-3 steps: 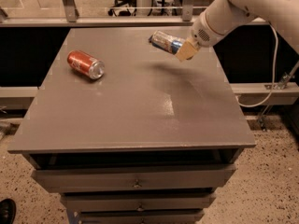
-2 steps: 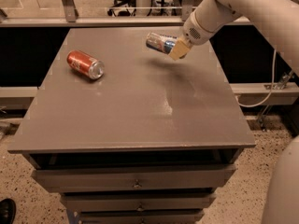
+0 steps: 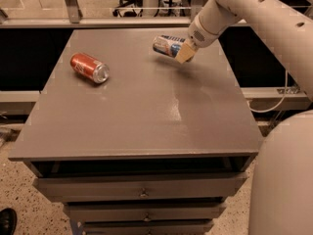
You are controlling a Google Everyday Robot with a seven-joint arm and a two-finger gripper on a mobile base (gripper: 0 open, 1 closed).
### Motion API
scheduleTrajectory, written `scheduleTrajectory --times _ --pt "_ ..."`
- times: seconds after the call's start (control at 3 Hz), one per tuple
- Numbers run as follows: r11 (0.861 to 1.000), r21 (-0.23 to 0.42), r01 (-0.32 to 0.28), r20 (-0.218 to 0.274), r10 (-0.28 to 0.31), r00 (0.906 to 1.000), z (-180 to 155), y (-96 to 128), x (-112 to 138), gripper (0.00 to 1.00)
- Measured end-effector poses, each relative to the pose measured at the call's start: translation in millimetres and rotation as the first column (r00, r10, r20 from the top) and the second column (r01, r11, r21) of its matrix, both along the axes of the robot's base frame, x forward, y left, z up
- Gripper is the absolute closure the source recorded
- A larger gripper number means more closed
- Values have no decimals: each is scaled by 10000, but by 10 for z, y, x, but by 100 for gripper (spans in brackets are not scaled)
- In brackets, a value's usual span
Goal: Move redbull can near rxbar blueberry
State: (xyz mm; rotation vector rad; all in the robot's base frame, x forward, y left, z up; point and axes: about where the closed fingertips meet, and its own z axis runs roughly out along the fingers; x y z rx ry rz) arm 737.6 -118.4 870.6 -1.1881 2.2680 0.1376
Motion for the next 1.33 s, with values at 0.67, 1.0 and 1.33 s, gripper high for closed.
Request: scheduleTrajectory --times 0.67,1.0,1.33 --pt "9993 -132 352 -85 -353 9993 -76 -129 128 22" --pt "9992 -159 360 -115 -362 9993 -94 -136 153 1" --pt "9992 -163 362 -115 -364 9993 -100 -134 159 0"
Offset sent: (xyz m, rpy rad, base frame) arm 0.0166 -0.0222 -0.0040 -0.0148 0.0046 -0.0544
